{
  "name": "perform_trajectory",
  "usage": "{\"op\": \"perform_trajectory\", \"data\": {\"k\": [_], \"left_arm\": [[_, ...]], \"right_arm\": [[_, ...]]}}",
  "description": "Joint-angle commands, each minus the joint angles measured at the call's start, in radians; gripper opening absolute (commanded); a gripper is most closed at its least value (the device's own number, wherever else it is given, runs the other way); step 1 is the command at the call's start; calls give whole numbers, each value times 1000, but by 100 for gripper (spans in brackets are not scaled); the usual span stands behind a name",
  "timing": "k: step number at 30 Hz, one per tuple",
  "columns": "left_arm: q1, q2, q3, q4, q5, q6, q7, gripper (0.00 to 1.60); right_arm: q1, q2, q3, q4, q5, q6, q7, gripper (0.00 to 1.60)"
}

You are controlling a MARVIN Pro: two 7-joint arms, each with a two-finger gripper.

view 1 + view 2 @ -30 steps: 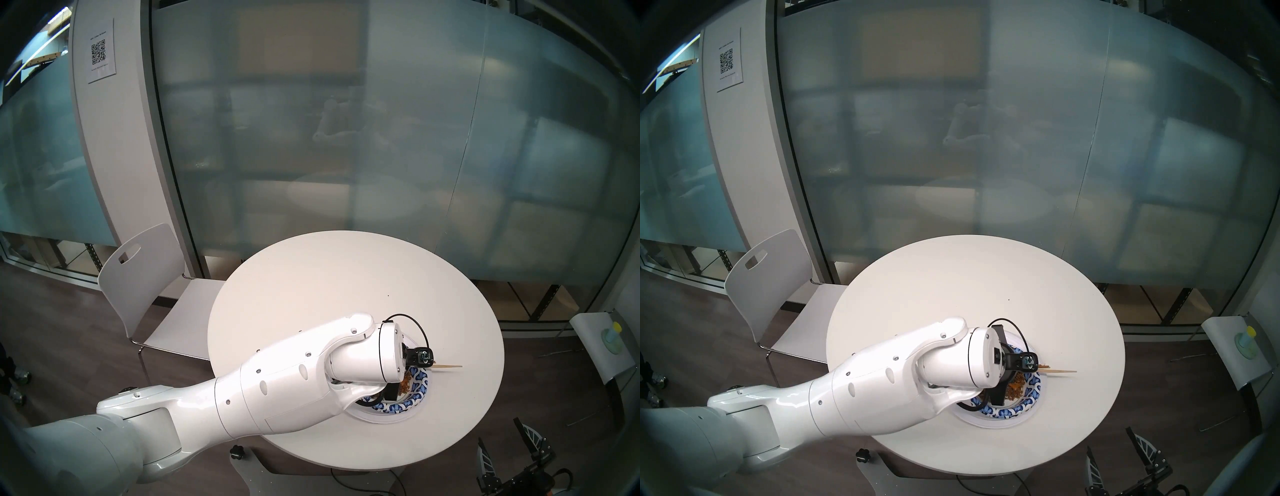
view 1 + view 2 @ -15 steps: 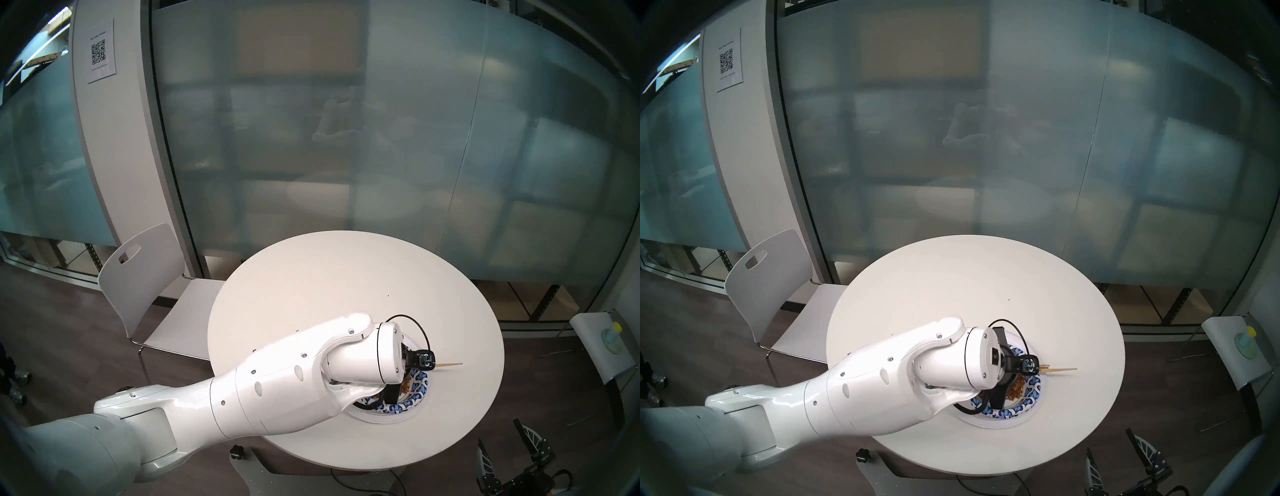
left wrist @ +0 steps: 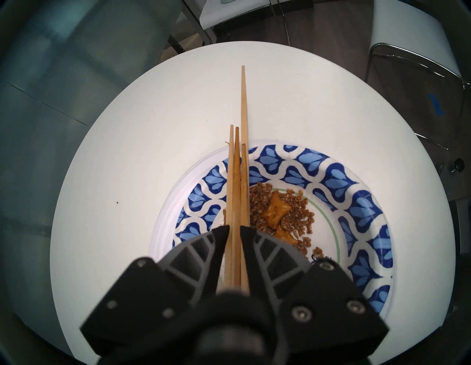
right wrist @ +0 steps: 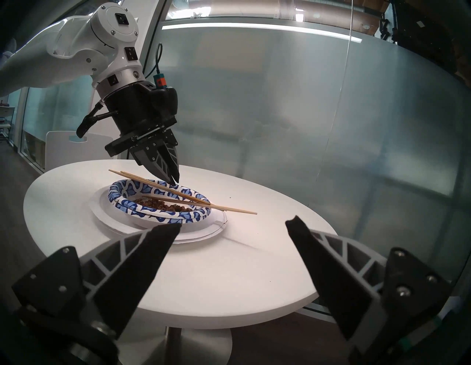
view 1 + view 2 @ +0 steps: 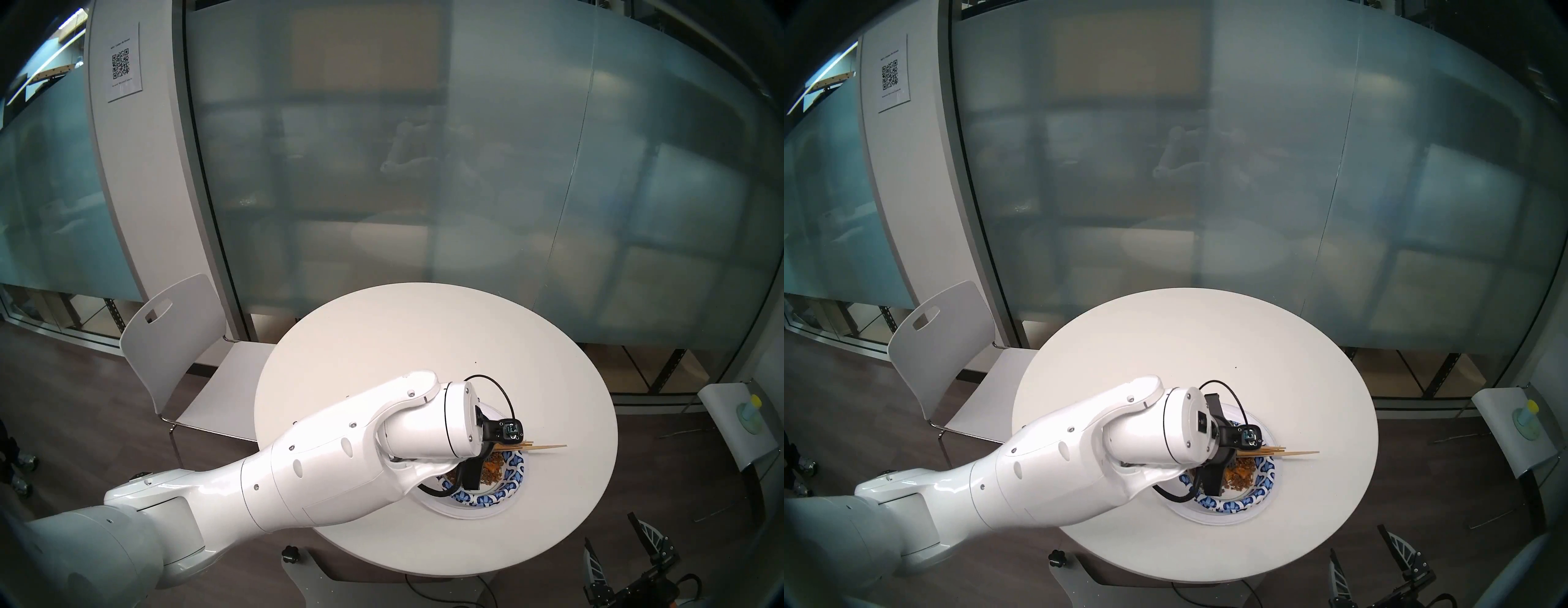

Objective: Stack the plates into one stack

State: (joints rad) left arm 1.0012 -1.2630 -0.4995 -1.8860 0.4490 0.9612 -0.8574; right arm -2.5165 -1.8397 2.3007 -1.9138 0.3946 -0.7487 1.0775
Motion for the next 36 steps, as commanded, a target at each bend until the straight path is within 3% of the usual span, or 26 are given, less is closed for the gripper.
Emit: {"op": "perform_trajectory", "data": {"k": [1, 6, 9, 15, 30, 36], "left_arm": [[29, 7, -114, -77, -47, -1, 7, 74], [69, 11, -198, -97, -76, -1, 30, 75], [119, 25, -297, -117, -114, -1, 60, 77], [161, 37, -376, -142, -167, -1, 93, 78], [385, 42, -625, -250, -263, -1, 199, 80], [457, 54, -707, -280, -315, -1, 231, 93]], "right_arm": [[16, 22, -2, -22, -1, 15, 0, 160], [28, 33, -1, -25, -10, 26, -1, 160], [36, 45, 3, -41, -7, 49, -1, 160], [57, 60, -2, -43, 10, 79, 0, 160], [167, 136, -39, -45, 83, 211, -17, 160], [220, 164, -66, -40, 95, 259, -24, 160]]}}
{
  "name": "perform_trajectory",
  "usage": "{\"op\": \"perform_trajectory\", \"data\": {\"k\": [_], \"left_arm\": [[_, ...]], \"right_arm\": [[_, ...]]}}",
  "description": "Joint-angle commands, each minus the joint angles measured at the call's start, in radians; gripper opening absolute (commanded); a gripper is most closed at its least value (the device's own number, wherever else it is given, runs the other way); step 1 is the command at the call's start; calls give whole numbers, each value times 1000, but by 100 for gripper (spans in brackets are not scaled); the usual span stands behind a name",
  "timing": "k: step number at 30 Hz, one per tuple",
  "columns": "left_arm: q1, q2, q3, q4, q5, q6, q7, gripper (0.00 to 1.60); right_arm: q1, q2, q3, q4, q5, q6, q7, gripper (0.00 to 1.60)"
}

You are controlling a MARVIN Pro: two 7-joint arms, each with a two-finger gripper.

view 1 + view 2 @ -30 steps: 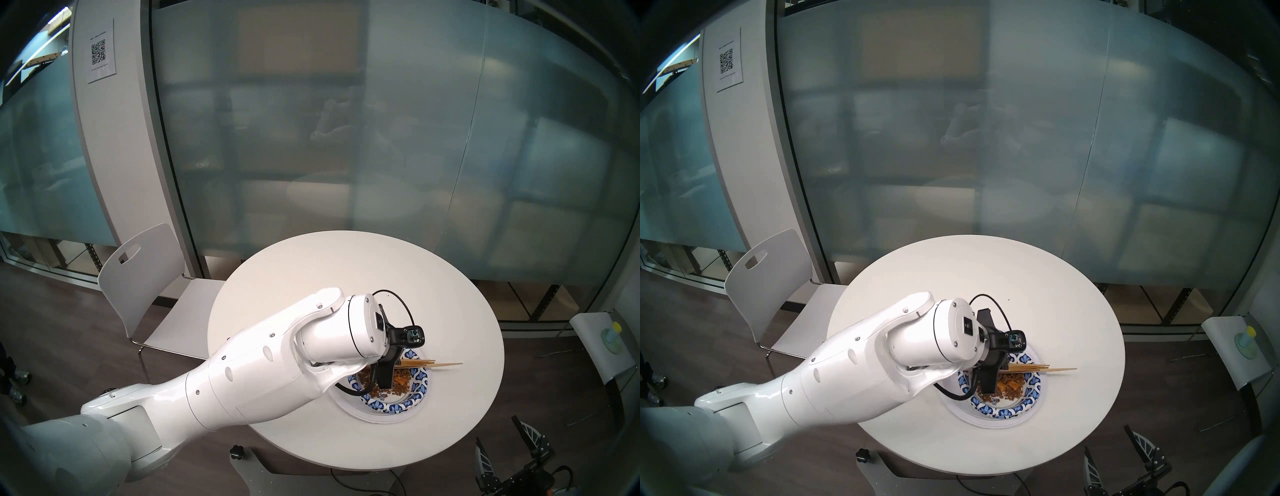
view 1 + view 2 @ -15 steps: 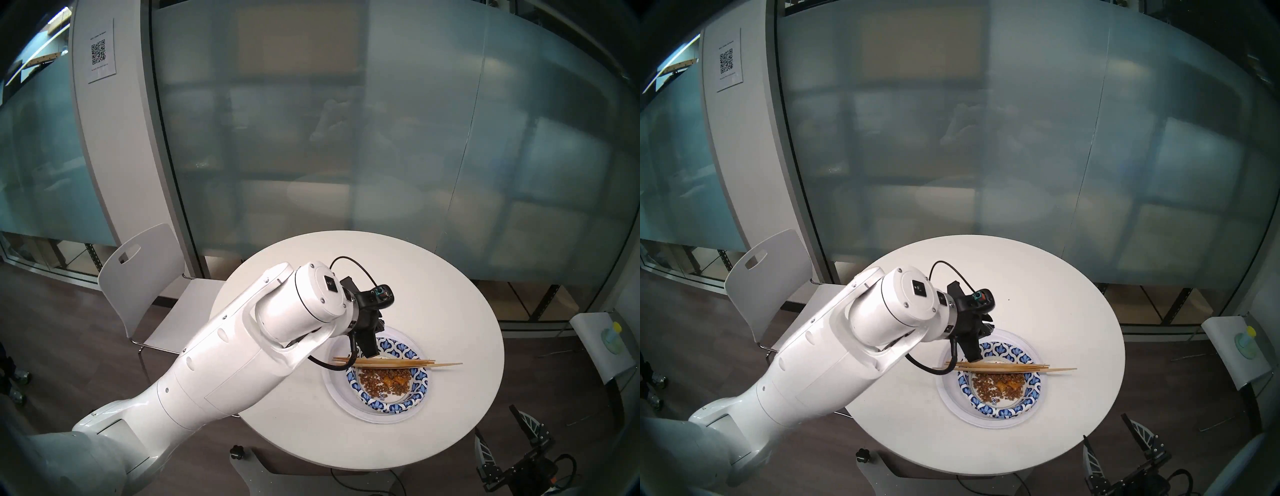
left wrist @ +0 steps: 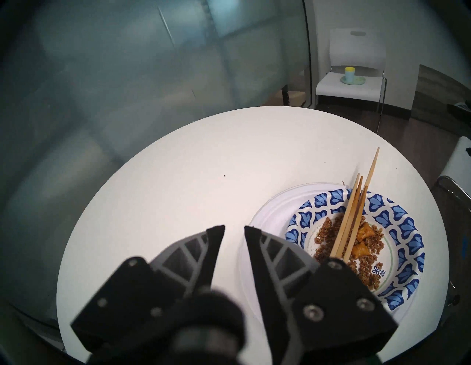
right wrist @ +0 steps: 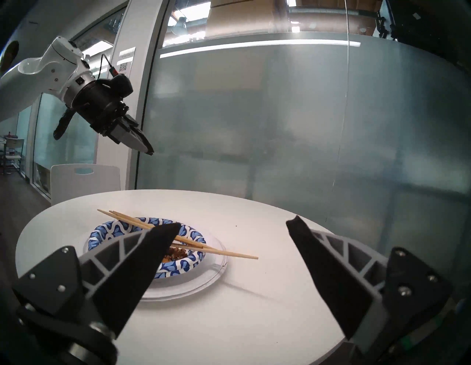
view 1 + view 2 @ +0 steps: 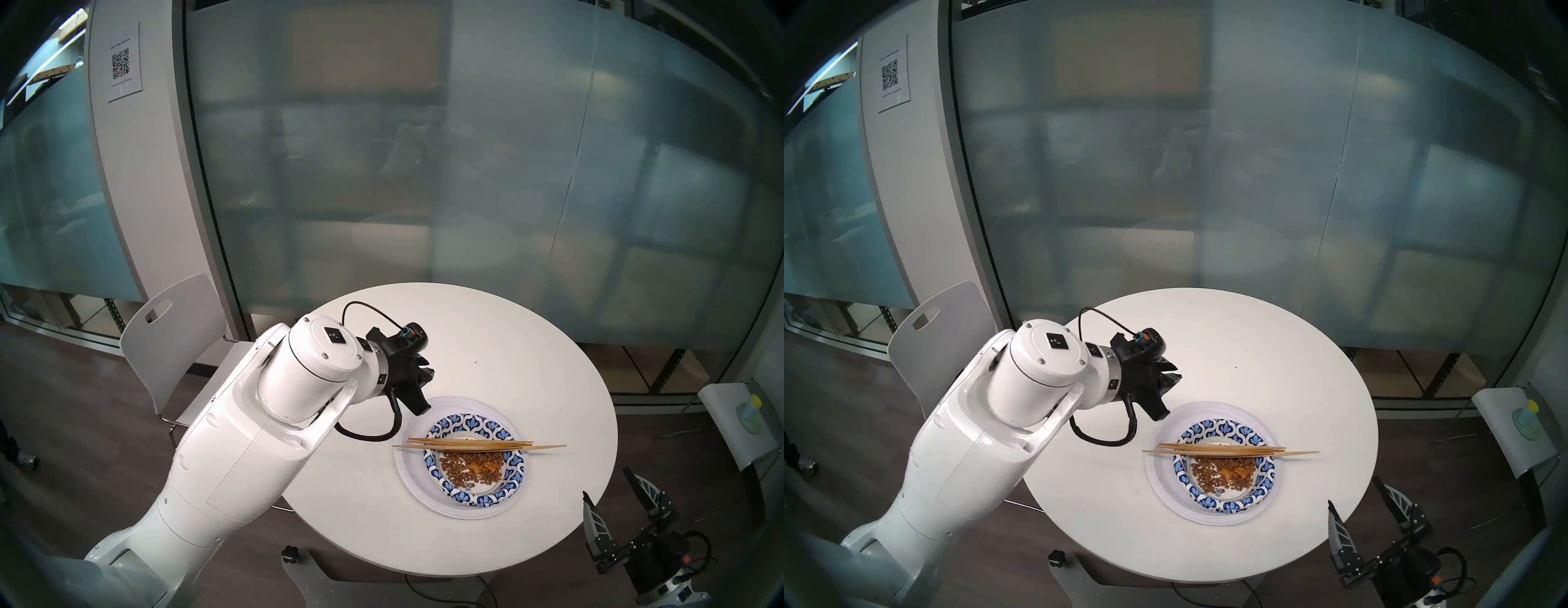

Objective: Stack the plates into one stack

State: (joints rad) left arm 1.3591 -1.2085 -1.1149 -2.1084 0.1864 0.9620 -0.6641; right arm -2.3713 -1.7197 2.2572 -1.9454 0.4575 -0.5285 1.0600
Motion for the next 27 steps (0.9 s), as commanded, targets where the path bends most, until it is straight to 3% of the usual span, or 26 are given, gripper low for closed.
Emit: {"op": "perform_trajectory", "data": {"k": [1, 8, 11, 12, 14, 18, 19, 20, 23, 27], "left_arm": [[118, -9, -111, -65, -55, -2, 46, 94], [206, -24, -214, -133, -114, -23, 91, 88], [254, -36, -256, -167, -136, -35, 108, 104], [270, -42, -268, -176, -144, -41, 116, 92], [292, -46, -282, -190, -151, -50, 129, 86], [341, -64, -310, -205, -169, -50, 165, 94], [361, -66, -318, -209, -172, -53, 169, 113], [382, -73, -325, -211, -169, -62, 185, 101], [414, -88, -337, -208, -177, -72, 211, 96], [478, -116, -360, -220, -192, -110, 246, 109]], "right_arm": [[83, 48, -27, -8, 33, 47, -9, 160], [135, 82, -44, 0, 27, 92, -21, 160], [155, 96, -50, 3, 23, 109, -26, 160], [162, 100, -52, 5, 21, 115, -28, 160], [176, 110, -57, 11, 14, 124, -32, 160], [208, 127, -72, 27, 0, 141, -41, 160], [218, 131, -77, 31, -4, 145, -43, 160], [227, 135, -83, 34, -8, 148, -45, 160], [253, 143, -98, 48, -20, 157, -54, 160], [291, 156, -118, 81, -46, 167, -65, 160]]}}
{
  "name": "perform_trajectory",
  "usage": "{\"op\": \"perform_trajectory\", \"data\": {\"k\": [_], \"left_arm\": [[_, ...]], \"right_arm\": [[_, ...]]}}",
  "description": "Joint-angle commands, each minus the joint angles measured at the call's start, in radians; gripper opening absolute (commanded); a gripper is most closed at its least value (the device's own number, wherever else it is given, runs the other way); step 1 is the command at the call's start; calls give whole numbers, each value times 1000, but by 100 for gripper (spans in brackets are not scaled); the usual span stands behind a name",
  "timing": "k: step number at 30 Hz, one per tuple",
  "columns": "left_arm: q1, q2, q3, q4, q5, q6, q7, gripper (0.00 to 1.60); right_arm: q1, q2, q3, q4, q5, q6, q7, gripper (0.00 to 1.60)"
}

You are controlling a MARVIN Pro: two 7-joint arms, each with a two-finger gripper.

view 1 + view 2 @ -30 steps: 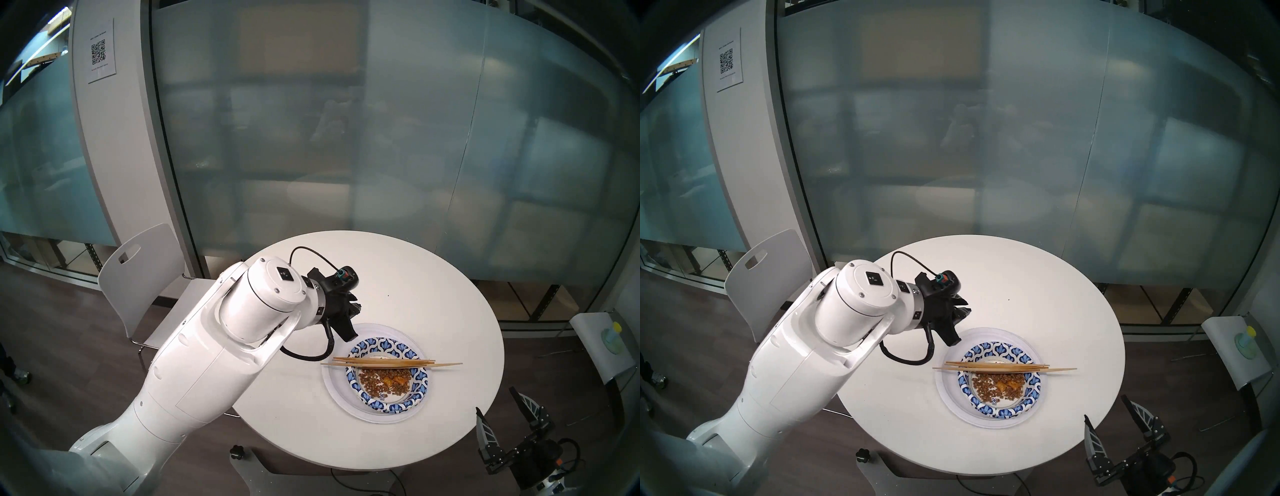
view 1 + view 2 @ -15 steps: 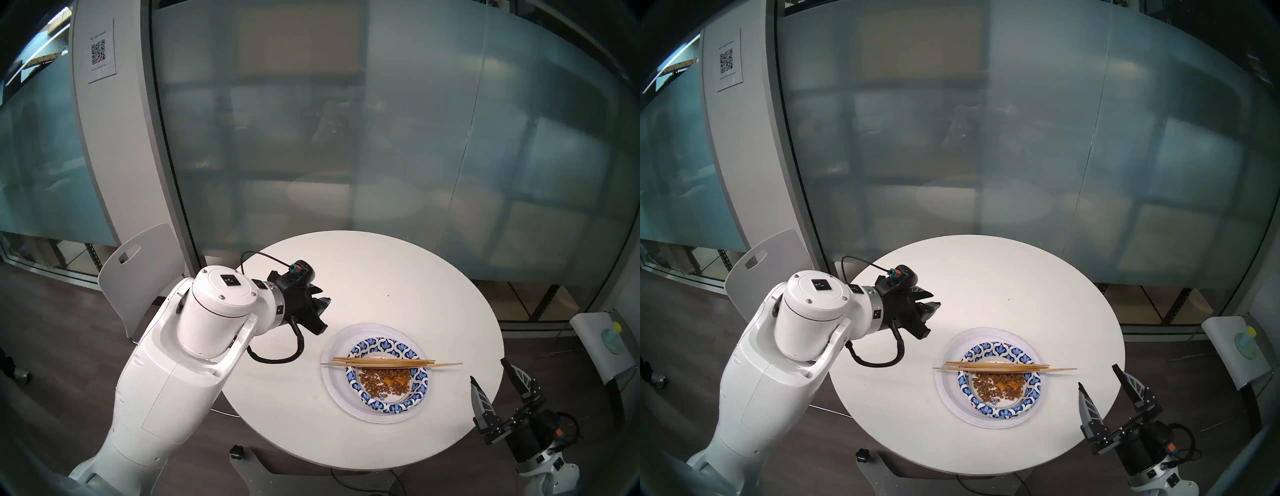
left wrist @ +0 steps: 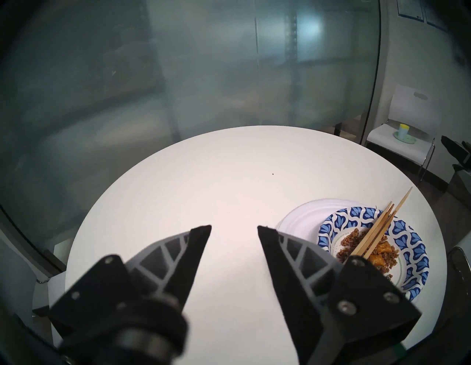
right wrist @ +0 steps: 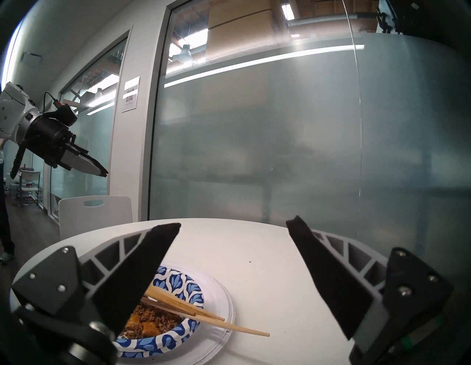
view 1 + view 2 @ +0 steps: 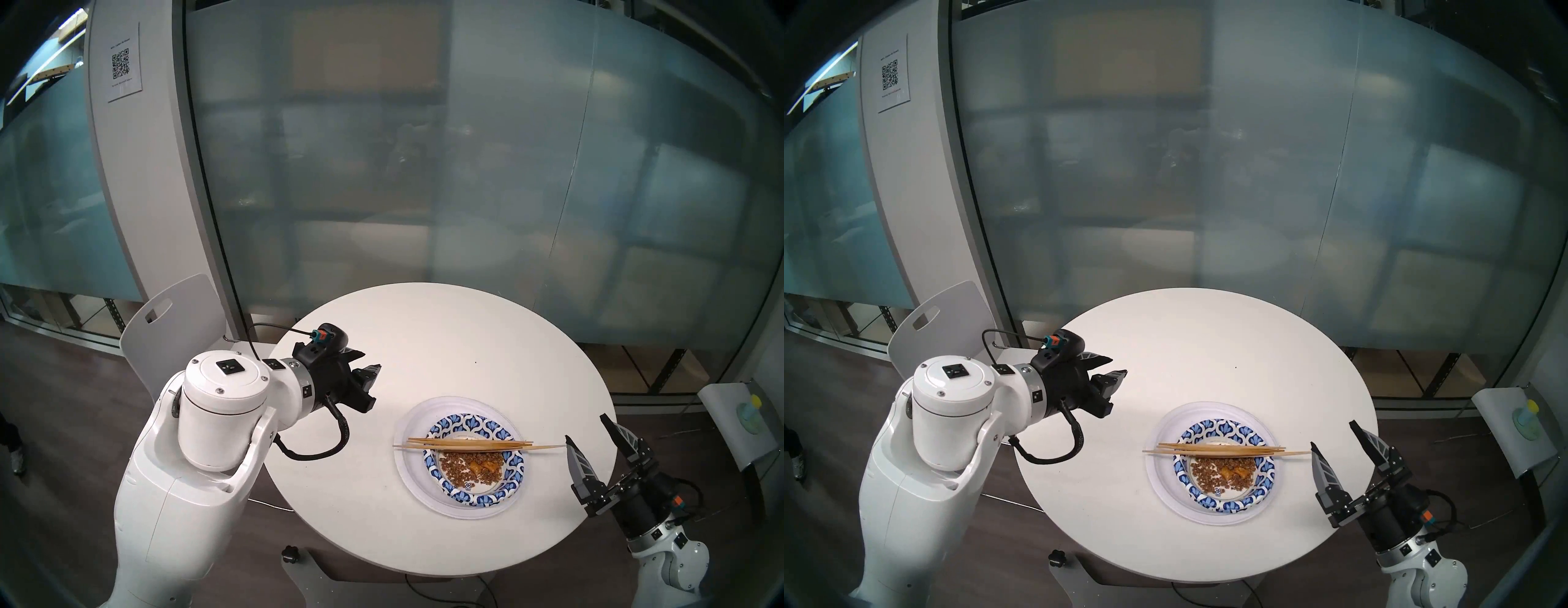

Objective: Stack the plates into one stack

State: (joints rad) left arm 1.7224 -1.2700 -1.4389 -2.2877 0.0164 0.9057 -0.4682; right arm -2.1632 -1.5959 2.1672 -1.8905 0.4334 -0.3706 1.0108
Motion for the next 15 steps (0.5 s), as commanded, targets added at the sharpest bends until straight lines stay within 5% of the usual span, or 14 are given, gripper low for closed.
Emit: {"op": "perform_trajectory", "data": {"k": [1, 15], "left_arm": [[118, -60, -38, -39, -25, -58, 58, 109], [284, -154, -75, -39, -55, -255, 194, 125]], "right_arm": [[91, 35, -33, 34, -27, 11, -18, 160], [158, 58, -56, 96, -69, 34, -40, 160]]}}
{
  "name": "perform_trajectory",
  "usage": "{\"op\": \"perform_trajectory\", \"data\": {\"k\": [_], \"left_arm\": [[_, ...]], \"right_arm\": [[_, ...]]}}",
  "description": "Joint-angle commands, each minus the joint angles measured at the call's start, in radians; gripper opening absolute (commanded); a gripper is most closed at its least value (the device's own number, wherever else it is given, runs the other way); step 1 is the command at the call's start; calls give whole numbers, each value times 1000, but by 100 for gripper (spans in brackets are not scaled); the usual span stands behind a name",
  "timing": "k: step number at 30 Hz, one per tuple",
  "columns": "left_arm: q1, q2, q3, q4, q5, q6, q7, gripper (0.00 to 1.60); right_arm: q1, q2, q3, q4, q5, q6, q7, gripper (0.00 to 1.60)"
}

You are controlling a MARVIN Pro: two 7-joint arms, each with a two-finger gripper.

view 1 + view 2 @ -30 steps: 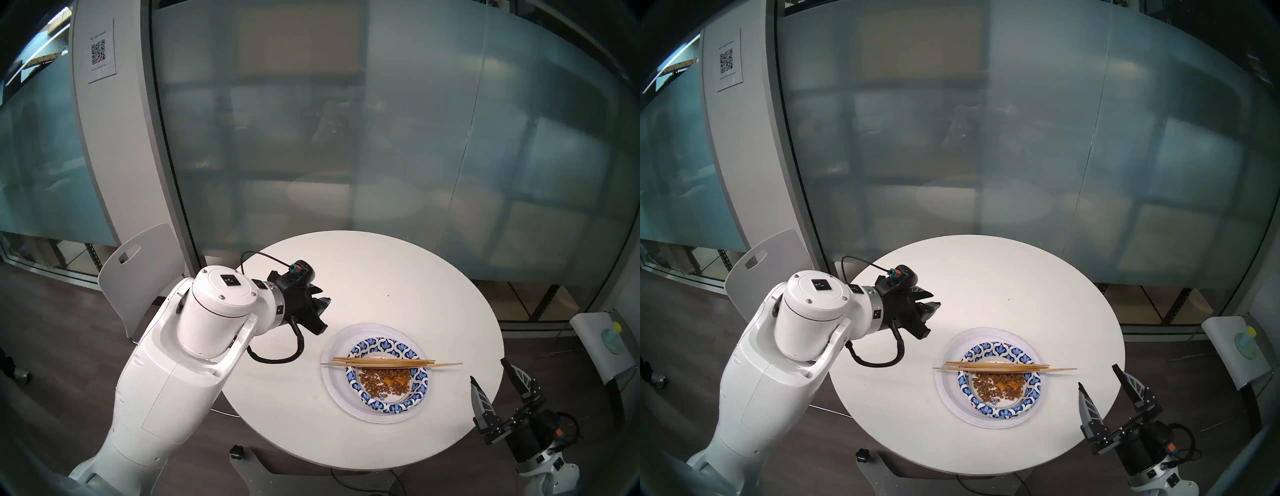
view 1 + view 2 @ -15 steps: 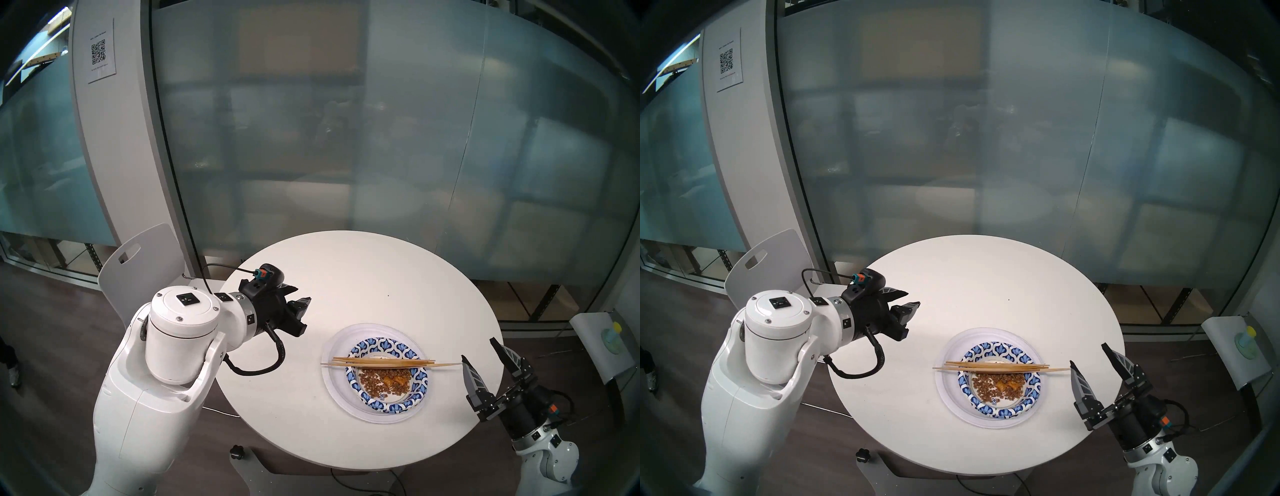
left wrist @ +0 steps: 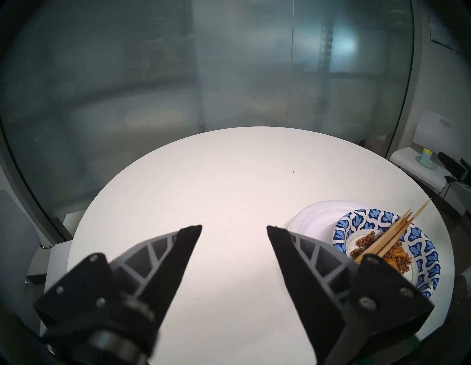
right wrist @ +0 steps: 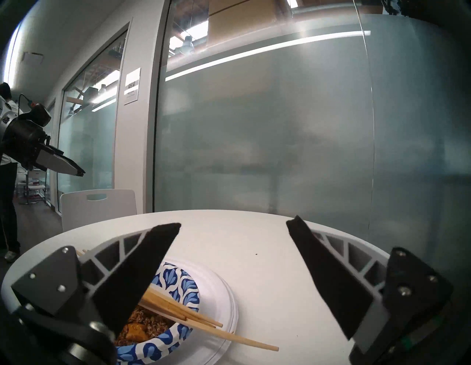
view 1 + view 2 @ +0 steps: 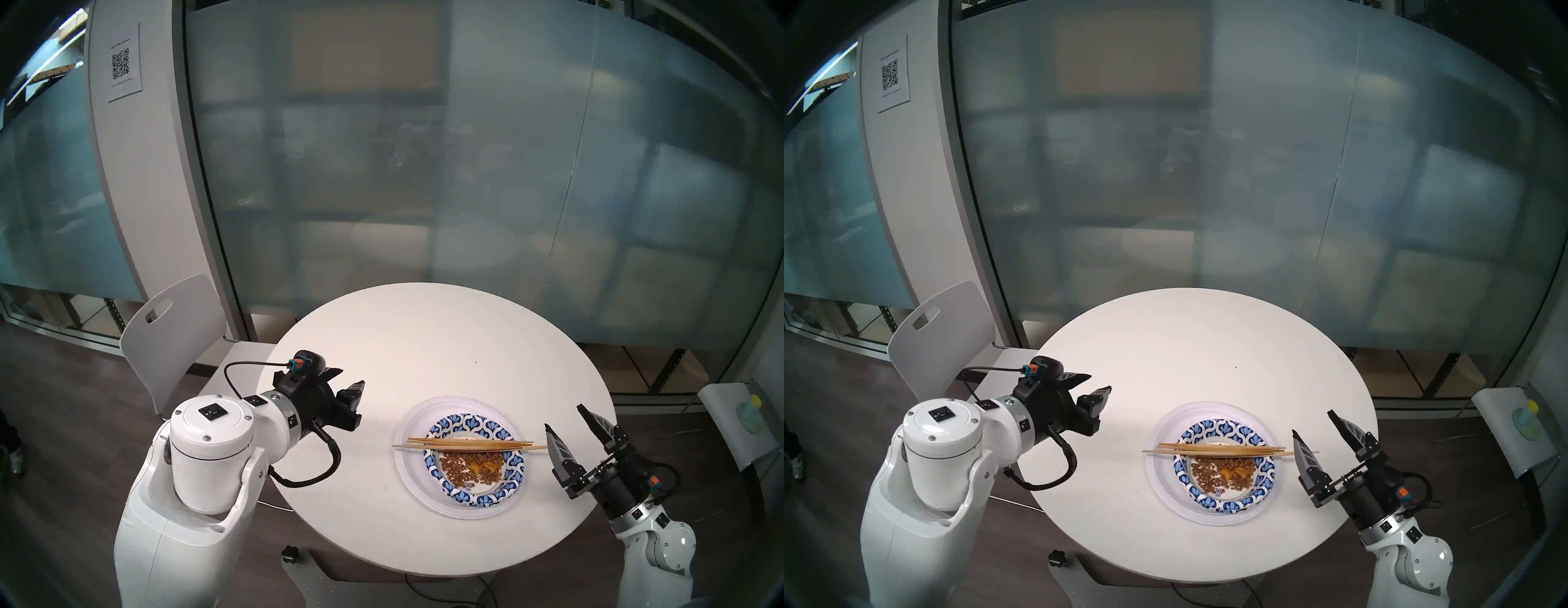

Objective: Stack the plates into one stack

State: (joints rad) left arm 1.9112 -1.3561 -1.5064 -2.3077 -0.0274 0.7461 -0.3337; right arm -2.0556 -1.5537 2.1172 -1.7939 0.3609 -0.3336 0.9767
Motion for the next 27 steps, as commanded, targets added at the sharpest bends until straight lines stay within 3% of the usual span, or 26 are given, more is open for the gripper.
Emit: {"op": "perform_trajectory", "data": {"k": [1, 2, 5, 13, 14, 15, 16, 18, 27], "left_arm": [[109, -73, -8, -17, -12, -112, 68, 131], [139, -76, -11, -22, -10, -146, 76, 132], [174, -81, -10, -12, -14, -189, 93, 158], [232, -96, -13, -4, -14, -284, 122, 160], [247, -99, -15, 5, -17, -340, 127, 160], [243, -101, -16, 1, -17, -315, 127, 160], [252, -98, -17, 11, -20, -364, 125, 160], [250, -99, -18, 10, -20, -357, 125, 160], [286, -90, -20, 39, -30, -526, 116, 160]], "right_arm": [[53, 16, -7, 3, 1, -3, -8, 160], [58, 17, -9, 7, -1, -2, -9, 160], [68, 18, -16, 21, -8, -1, -13, 160], [88, 21, -29, 46, -15, -5, -20, 160], [91, 21, -31, 49, -16, -8, -21, 160], [92, 21, -32, 50, -16, -9, -22, 160], [93, 21, -32, 51, -15, -10, -22, 160], [94, 22, -33, 52, -15, -11, -23, 160], [89, 14, -36, 48, -8, -14, -30, 160]]}}
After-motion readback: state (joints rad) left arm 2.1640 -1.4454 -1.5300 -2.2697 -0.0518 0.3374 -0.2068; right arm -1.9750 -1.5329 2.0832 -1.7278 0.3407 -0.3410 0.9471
